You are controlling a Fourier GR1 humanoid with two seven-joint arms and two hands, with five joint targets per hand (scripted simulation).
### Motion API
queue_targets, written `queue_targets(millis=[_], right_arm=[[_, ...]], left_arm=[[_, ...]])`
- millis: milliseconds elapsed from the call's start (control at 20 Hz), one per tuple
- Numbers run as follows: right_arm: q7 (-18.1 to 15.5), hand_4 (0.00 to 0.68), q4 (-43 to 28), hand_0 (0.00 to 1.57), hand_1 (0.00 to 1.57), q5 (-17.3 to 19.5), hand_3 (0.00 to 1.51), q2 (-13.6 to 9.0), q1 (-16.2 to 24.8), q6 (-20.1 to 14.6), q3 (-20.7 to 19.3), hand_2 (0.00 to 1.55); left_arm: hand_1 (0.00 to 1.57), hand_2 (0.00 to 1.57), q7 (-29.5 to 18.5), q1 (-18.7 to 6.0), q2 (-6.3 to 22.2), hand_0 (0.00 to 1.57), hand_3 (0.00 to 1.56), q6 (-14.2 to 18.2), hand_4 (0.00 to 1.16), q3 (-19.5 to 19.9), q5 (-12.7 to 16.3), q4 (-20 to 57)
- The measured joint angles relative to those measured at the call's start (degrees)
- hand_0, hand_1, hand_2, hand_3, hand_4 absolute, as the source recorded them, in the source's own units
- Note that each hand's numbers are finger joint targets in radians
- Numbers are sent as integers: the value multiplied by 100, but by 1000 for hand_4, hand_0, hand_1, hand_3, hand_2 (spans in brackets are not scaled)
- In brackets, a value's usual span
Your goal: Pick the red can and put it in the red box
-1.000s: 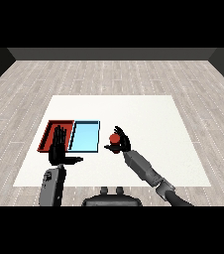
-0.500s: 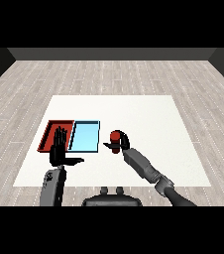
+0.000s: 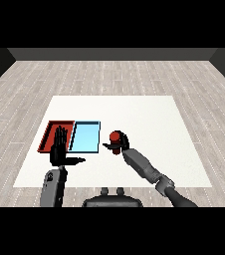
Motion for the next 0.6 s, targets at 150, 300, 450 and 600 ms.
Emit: queue_targets(millis=[150, 300, 450, 600], right_arm=[[-63, 581, -150, 1539, 1539, 136, 1388, 0, 26, -108, -90, 1469], [-75, 586, -539, 1544, 1544, 366, 1381, -74, 105, -254, -194, 1468], [36, 582, -1072, 1543, 1543, 509, 1381, -148, 180, -477, -174, 1459], [203, 608, -1644, 1515, 1515, 730, 1383, -409, 309, -557, -269, 1460]], left_arm=[[0, 0, -42, -65, -8, 0, 0, -2, 0, 14, 14, 114], [0, 0, -158, -31, -5, 0, 0, -85, 0, -11, 13, 219], [0, 0, 14, -91, 14, 0, 0, -42, 0, -31, -2, 101], [0, 0, -105, -3, 51, 0, 0, -136, 0, -14, 11, 170]])
